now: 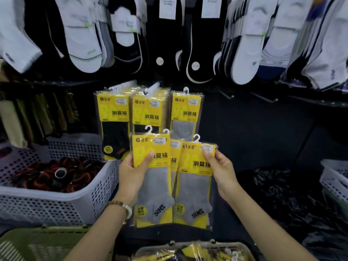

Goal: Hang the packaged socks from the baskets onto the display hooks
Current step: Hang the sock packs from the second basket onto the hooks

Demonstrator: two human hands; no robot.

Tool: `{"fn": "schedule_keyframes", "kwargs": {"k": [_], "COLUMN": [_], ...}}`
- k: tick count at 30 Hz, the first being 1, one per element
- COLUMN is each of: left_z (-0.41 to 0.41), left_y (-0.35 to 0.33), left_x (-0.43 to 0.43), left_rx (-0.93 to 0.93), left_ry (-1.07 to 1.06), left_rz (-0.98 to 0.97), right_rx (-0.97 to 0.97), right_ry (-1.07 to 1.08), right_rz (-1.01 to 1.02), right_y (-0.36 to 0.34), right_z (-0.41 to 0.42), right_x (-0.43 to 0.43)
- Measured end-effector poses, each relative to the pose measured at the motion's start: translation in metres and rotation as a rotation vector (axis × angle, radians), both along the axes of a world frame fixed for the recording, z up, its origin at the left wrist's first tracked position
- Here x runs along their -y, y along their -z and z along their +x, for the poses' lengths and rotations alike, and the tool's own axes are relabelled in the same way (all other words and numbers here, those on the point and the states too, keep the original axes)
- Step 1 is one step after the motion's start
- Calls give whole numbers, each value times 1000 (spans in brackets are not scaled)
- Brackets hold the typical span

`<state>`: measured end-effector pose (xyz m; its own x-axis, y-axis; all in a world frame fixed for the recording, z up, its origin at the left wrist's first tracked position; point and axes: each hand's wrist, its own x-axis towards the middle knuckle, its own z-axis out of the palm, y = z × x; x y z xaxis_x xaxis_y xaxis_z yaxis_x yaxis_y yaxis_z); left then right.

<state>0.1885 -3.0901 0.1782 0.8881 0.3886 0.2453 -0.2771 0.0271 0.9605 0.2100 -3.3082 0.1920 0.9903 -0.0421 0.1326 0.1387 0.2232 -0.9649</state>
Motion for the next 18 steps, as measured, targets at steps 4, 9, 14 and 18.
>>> {"fn": "schedule_keyframes", "kwargs": {"k": [4,9,14,18], "left_z": [17,33,42,45], "left_y": [-34,-61,-65,-64], "left_x": [-23,-39,-46,-48], "left_rx": [60,122,112,94], "left_ry": [-134,-206,-189,-187], "left_rz": [-28,-40,-74,-68], "right_rx": [73,150,181,144], "right_ry": [78,126,111,151], "right_rz": [14,27,-51,-76], "right_y": [-37,-81,-93,-87], "right_z": [31,71,104,125], "right_x": [-9,-26,-44,-48]}}
